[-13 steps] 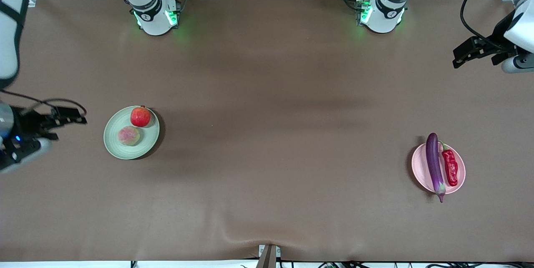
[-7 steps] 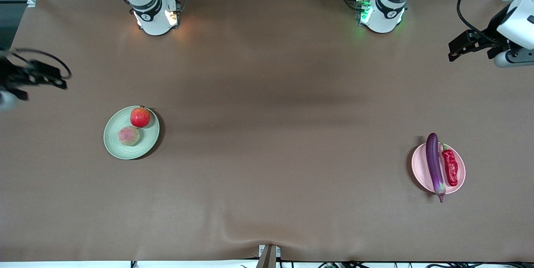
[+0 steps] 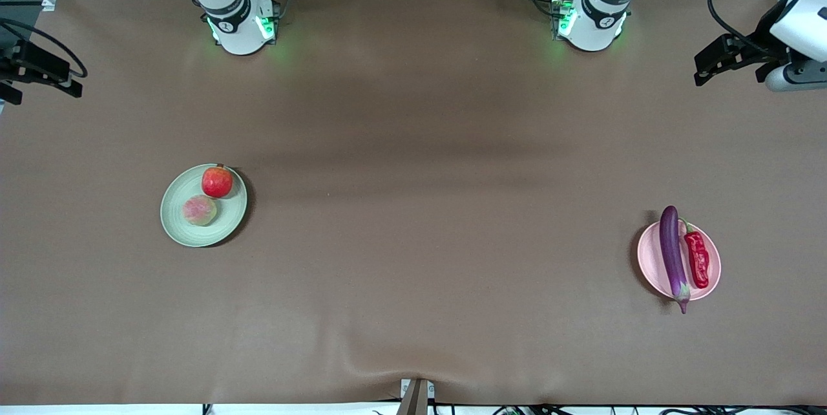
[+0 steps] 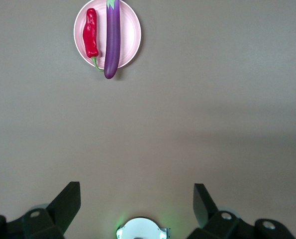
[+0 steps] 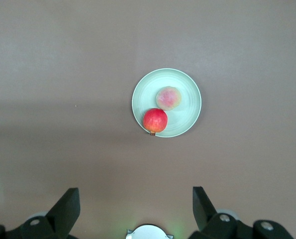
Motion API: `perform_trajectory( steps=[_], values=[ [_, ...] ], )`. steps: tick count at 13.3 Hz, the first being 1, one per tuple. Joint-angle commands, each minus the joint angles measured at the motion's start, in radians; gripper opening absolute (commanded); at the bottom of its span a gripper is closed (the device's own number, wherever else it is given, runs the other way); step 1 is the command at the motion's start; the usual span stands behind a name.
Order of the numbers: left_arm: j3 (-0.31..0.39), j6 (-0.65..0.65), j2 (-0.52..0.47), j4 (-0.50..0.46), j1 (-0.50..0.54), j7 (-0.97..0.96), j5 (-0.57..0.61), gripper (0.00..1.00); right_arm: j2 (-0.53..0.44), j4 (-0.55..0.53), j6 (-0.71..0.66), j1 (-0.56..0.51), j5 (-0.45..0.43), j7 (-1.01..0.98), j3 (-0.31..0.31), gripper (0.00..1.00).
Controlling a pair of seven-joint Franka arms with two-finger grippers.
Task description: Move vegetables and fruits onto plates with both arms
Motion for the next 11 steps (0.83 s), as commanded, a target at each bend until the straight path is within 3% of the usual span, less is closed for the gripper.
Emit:
perform_trajectory(
  steps=[1, 4, 11],
  values=[
    [0.010, -0.016, -0.024, -0.004, 0.003, 0.003, -0.017, 1.00, -0.097, -0.148, 0.056, -0.062, -0.076, 0.032, 0.135, 1.00],
    [0.011, -0.016, -0.028, 0.004, 0.005, 0.009, -0.017, 1.00, -0.142, -0.226, 0.133, -0.102, -0.064, 0.023, 0.147, 1.00],
    [0.011, -0.025, 0.017, 0.056, 0.003, 0.003, -0.011, 1.00, -0.102, -0.142, 0.111, -0.093, -0.062, 0.018, 0.143, 1.00]
  ],
)
